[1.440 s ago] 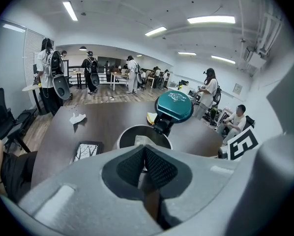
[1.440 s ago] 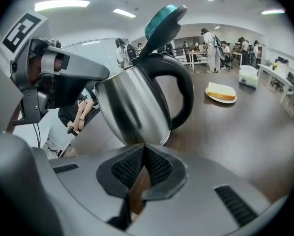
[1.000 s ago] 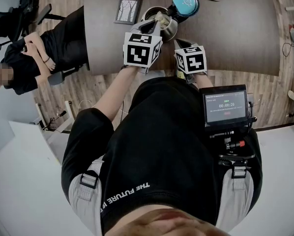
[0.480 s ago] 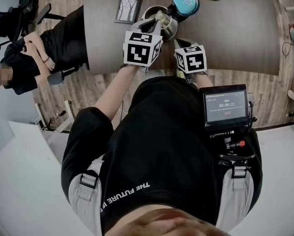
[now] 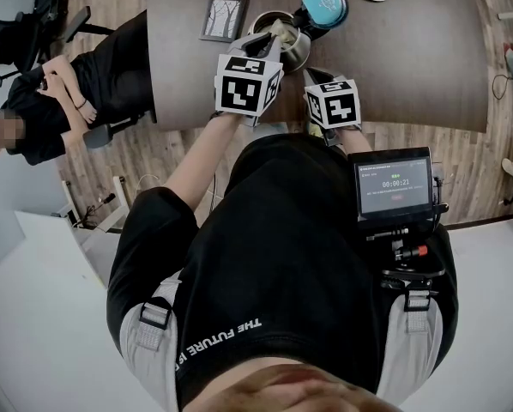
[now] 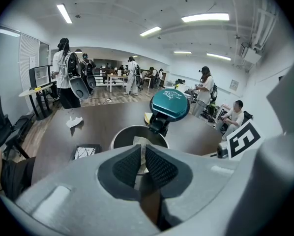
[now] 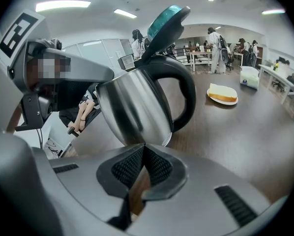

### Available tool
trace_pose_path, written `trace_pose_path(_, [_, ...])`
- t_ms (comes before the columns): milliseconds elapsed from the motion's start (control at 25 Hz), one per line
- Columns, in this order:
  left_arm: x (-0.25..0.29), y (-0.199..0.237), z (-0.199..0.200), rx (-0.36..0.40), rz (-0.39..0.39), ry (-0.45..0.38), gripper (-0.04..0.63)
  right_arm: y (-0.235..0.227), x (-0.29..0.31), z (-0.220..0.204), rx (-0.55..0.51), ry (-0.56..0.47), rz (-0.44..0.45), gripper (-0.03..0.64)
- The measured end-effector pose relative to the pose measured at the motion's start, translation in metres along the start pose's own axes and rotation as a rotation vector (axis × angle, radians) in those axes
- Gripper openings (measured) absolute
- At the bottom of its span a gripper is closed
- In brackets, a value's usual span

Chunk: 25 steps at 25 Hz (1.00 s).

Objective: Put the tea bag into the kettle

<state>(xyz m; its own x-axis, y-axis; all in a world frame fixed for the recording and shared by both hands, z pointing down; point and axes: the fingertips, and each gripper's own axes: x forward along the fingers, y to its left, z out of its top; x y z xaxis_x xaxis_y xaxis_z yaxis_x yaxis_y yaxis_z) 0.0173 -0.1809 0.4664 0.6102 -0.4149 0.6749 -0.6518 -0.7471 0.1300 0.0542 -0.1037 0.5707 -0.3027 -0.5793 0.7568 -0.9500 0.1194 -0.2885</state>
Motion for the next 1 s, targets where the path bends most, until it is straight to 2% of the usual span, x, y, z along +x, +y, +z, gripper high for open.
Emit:
trace_pose_path(680, [-0.0019, 0.0035, -0.0055, 0.000, 0.011, 0.004, 0.021, 0.0019, 0.0009, 0.0005, -0.010, -0.005, 0.007, 0.007])
trace_pose_path(1000, [-0.0081, 0.0087, -0.0080, -0.032, 0.026, -0.016, 0.021, 0.0073, 0.0020, 0.0002, -0.027, -0.003, 0.022, 0.008])
